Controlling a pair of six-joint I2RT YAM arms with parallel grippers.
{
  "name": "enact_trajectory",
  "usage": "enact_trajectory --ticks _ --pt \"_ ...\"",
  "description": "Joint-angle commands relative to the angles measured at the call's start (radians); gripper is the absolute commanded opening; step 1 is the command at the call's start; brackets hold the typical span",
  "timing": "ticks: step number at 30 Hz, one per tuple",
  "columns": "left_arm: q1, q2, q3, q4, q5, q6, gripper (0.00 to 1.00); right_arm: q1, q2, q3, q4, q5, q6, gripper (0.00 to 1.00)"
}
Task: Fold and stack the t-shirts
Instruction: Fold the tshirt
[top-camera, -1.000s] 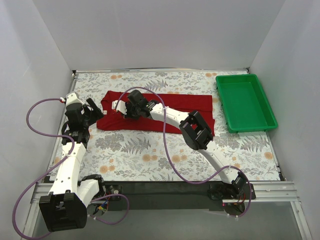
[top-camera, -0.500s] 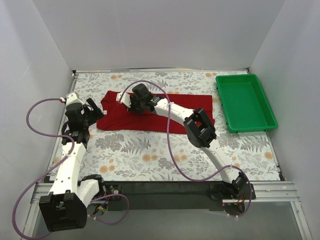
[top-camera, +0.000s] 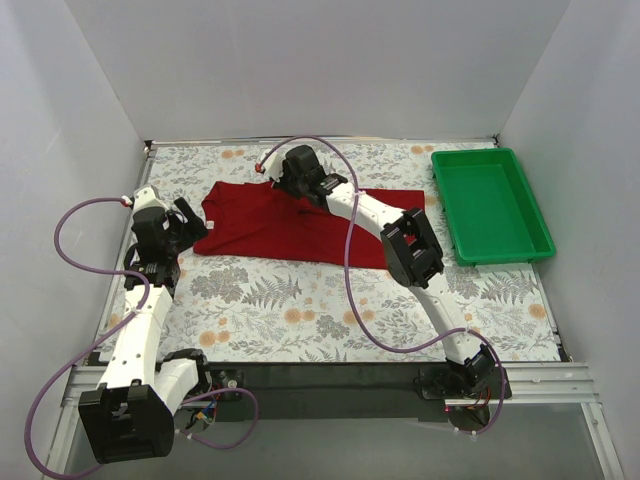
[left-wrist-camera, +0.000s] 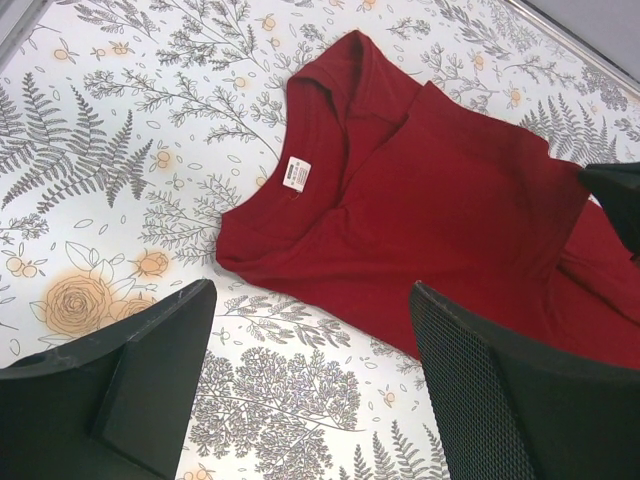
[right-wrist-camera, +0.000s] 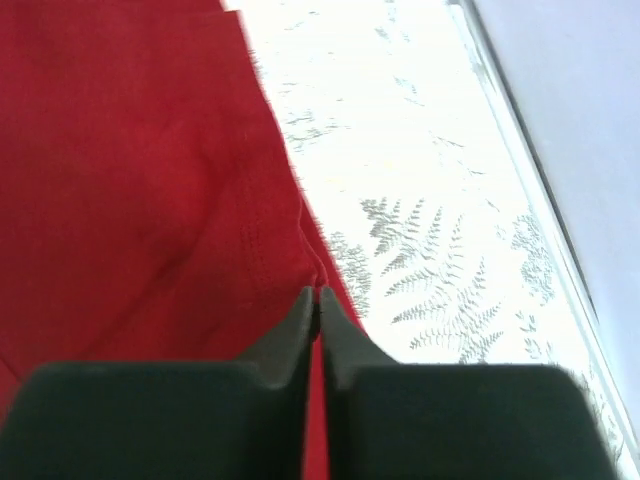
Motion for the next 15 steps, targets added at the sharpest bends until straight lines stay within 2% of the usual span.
enact_trajectory --ticks 1,5,8,11,14,15 --pt "0.000 -0.019 -0.003 0.014 0.006 0.005 0.72 0.001 -0.029 0.001 0.109 0.122 0.027 0.15" --pt "0.000 -0.016 -0.004 0.016 0.012 0.006 0.72 -0.025 -0.057 -0.012 0.109 0.139 0.042 0.40" --pt "0.000 -0.014 -0.006 0.019 0.026 0.006 0.72 -0.041 -0.109 -0.050 0.109 0.098 0.046 0.54" --pt "0.000 -0.011 -0.014 0.029 0.055 0.009 0.72 -0.048 -0.178 -0.114 0.072 0.030 0.023 0.63" --pt "0.000 0.010 -0.014 0.029 0.078 0.006 0.72 -0.060 -0.271 -0.197 -0.038 -0.120 -0.042 0.67" --pt "0.001 0.024 -0.017 0.032 0.080 -0.011 0.72 -0.068 -0.301 -0.223 -0.069 -0.239 -0.063 0.68"
